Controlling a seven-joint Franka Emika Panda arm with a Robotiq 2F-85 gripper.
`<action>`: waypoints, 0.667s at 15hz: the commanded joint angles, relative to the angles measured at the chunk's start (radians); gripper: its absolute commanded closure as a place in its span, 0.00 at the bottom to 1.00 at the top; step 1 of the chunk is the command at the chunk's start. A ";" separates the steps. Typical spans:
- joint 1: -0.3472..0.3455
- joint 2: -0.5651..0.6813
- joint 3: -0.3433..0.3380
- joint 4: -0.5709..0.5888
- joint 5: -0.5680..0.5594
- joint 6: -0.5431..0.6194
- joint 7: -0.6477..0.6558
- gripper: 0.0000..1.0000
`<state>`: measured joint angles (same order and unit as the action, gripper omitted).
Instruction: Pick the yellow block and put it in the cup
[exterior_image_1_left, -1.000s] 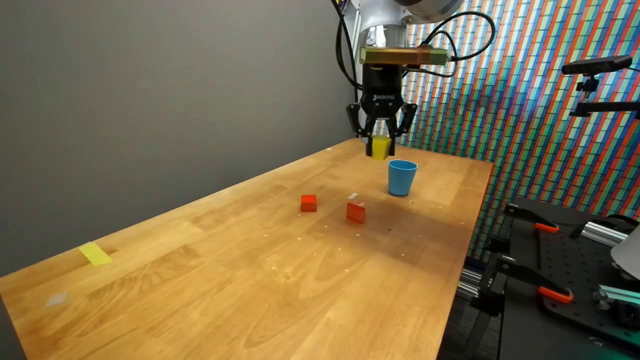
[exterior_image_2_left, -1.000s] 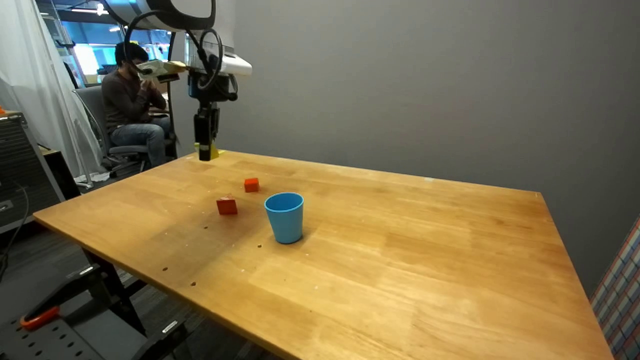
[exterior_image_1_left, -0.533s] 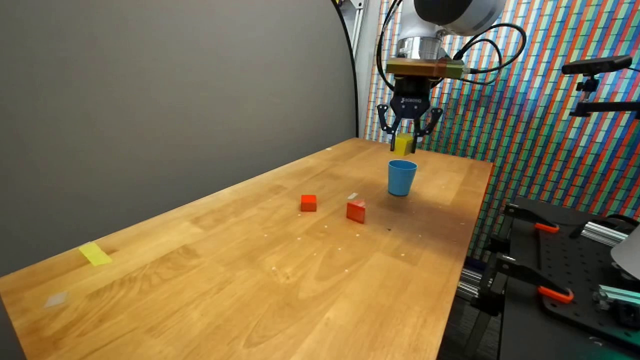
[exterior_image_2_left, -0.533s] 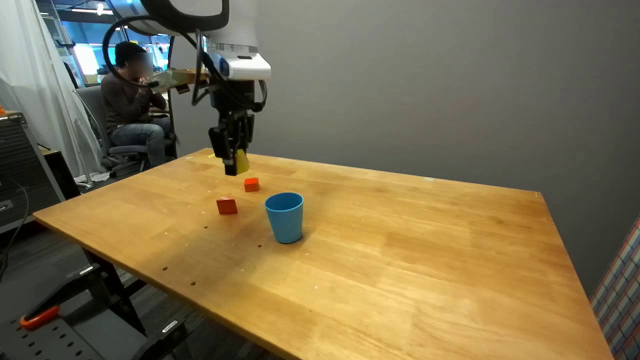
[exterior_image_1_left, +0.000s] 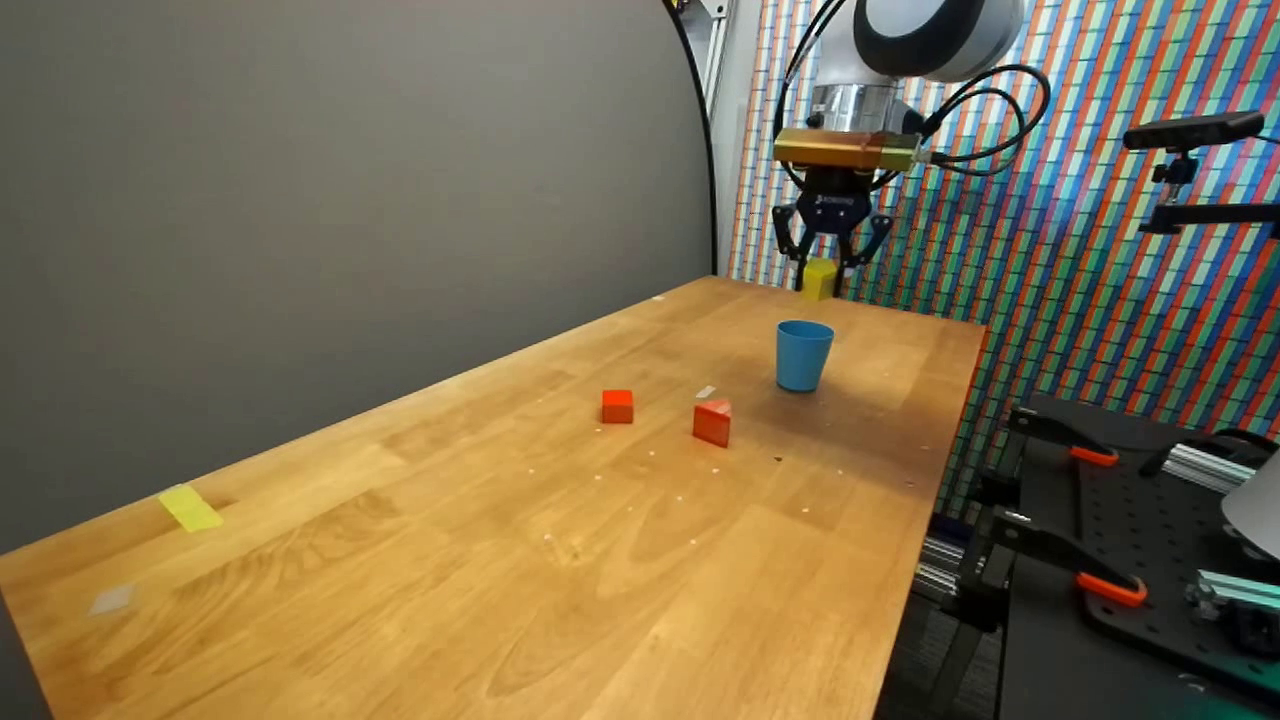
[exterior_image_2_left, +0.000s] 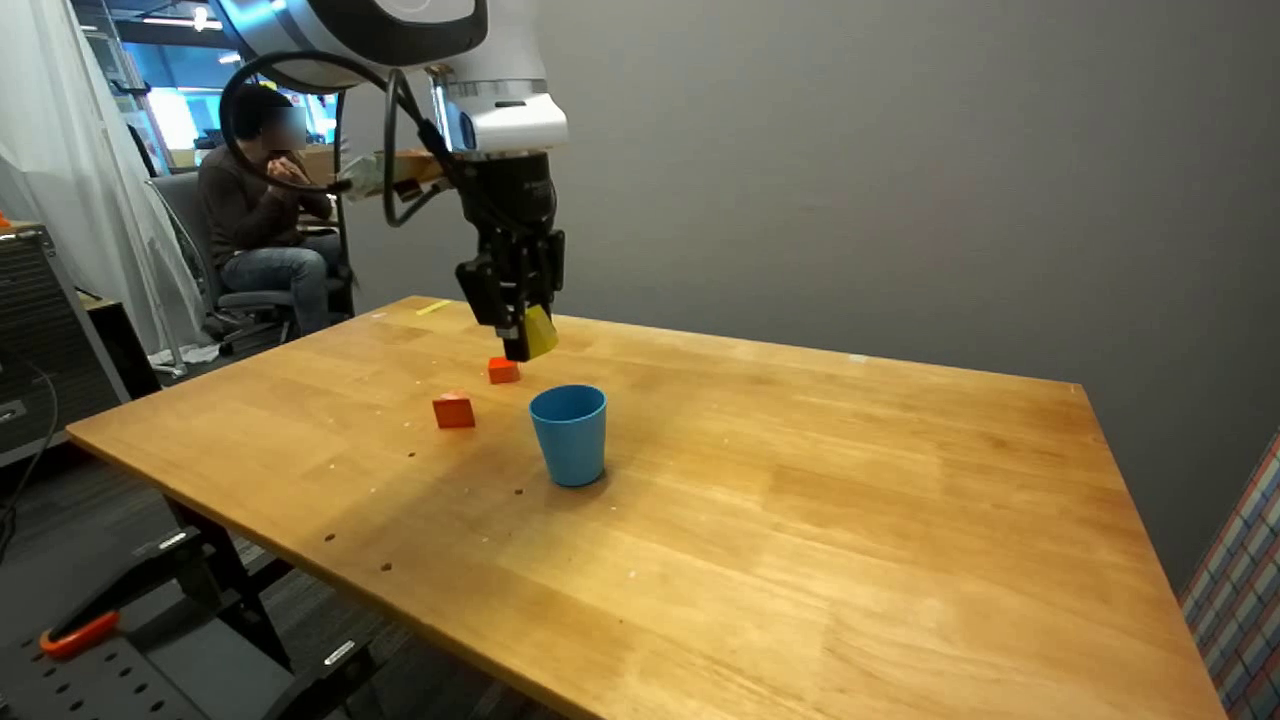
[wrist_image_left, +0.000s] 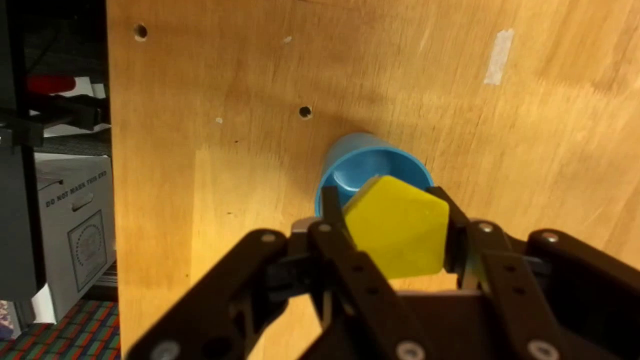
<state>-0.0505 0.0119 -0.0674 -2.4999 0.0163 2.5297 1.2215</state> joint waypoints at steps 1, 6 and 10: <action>-0.006 0.004 -0.004 0.002 -0.055 0.028 0.077 0.80; 0.000 0.067 -0.008 0.061 -0.141 0.010 0.157 0.80; 0.005 0.131 -0.015 0.107 -0.127 0.010 0.144 0.80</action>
<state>-0.0536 0.0884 -0.0678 -2.4468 -0.1018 2.5378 1.3538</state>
